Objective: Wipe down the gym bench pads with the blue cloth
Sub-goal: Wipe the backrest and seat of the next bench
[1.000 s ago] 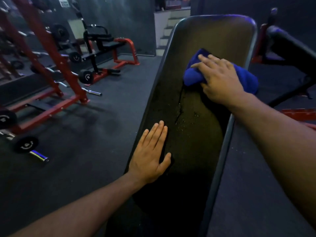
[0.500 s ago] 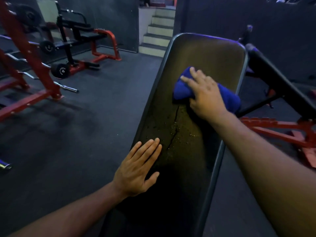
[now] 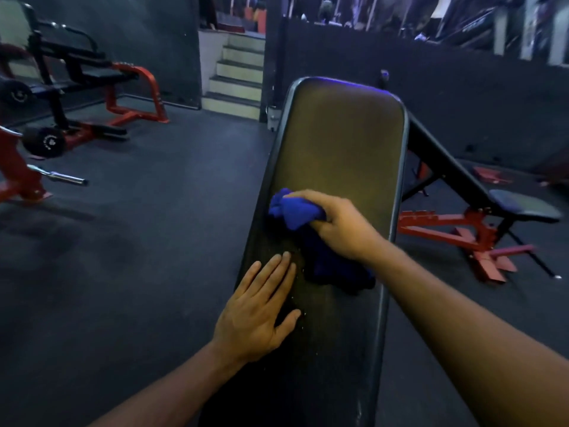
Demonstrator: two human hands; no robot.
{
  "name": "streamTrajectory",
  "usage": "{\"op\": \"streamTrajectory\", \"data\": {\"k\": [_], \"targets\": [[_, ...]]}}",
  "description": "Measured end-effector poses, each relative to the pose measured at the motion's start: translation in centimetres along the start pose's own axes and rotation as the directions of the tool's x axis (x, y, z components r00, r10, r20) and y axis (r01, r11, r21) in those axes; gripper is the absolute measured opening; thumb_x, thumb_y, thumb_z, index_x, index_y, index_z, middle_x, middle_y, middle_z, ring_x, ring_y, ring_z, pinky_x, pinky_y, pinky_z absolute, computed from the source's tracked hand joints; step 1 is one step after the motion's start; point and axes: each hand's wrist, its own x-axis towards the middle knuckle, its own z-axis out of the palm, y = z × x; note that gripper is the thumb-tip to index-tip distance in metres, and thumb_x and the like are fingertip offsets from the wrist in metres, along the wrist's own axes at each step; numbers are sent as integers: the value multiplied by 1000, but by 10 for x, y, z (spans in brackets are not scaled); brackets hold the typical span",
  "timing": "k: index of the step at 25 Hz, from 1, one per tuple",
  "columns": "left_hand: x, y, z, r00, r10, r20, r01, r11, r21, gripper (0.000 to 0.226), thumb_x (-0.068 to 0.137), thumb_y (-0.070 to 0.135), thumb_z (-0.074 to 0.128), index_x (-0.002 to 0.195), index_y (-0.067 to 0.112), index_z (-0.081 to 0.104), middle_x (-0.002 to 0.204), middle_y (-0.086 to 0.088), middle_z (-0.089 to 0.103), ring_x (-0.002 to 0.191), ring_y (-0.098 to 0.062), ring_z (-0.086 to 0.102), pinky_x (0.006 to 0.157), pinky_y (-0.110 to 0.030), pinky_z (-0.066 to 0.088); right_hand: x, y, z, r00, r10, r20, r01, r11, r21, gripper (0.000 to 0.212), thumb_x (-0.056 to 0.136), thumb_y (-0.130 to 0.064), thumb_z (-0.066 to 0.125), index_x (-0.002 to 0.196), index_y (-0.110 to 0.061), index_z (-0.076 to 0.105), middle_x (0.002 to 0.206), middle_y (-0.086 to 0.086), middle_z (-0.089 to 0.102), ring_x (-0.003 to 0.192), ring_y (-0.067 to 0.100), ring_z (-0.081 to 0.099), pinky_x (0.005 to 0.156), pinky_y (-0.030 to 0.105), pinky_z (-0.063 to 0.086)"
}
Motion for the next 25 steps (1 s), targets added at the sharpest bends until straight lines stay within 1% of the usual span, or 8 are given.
{"op": "streamTrajectory", "data": {"k": [4, 6, 8, 11, 17, 19, 23, 25], "targets": [[-1, -3, 1, 999, 6, -38, -8, 998, -63, 67, 103, 49, 43, 158, 12, 32, 168, -7, 24, 157, -19, 20, 124, -40, 22, 39, 14, -78, 921, -67, -384, -4, 983, -181, 61, 73, 15, 50, 125, -14, 63, 125, -5, 62, 122, 6, 54, 109, 17, 35], [0, -4, 1, 999, -8, -50, 2, 993, -116, 67, 101, 44, 48, 158, 13, 32, 168, -5, 25, 157, -17, 19, 126, -38, 20, 61, 32, -100, 895, -72, -440, -77, 947, -312, 64, 72, 11, 48, 130, -14, 60, 130, 0, 60, 128, 17, 52, 113, 22, 32], [1, -5, 1, 998, -5, -70, -5, 989, -145, 66, 101, 41, 49, 158, 13, 33, 168, -4, 26, 156, -16, 19, 127, -35, 17, 83, 48, -100, 928, -3, -373, -165, 894, -417, 68, 77, 6, 46, 141, -18, 51, 147, 9, 48, 141, 31, 39, 120, 37, 25], [-1, -7, 5, 997, -1, -83, -11, 989, -150, 64, 101, 39, 49, 157, 11, 35, 167, -5, 28, 156, -16, 20, 128, -36, 16, 103, 58, -63, 950, 75, -302, -238, 801, -550, 72, 83, -7, 52, 151, -27, 38, 164, 5, 21, 152, 29, 15, 123, 49, 11], [0, -5, 1, 1000, 18, -16, -19, 999, -48, 67, 104, 40, 42, 161, 9, 25, 171, -8, 16, 158, -20, 12, 128, -41, 16, 88, 28, 8, 994, -101, -39, 64, 838, -542, 63, 86, -13, 52, 147, -30, 43, 164, -4, 23, 153, 18, 11, 122, 40, 2], [0, -7, -3, 999, 32, 26, -32, 999, -28, 68, 105, 43, 38, 162, 9, 20, 171, -9, 12, 159, -21, 8, 129, -41, 12, 68, 21, 20, 994, -107, 37, 111, 865, -490, 63, 86, -8, 54, 145, -28, 46, 163, -5, 24, 153, 16, 10, 123, 40, 1], [-23, -7, -3, 995, 83, 48, -79, 994, -81, 69, 105, 48, 43, 160, 9, 28, 169, -11, 20, 158, -22, 13, 128, -43, 17, 23, 5, 54, 974, -102, 200, 178, 894, -411, 62, 85, -1, 57, 142, -25, 49, 161, -7, 28, 152, 11, 11, 121, 29, -5], [-44, -3, -1, 997, 78, 28, -75, 991, -108, 68, 104, 48, 46, 158, 9, 33, 168, -11, 25, 158, -21, 15, 126, -45, 22, 5, -1, 63, 954, -61, 294, 160, 932, -324, 58, 88, 0, 57, 141, -24, 51, 157, -5, 37, 150, 10, 20, 121, 28, 1]]}}
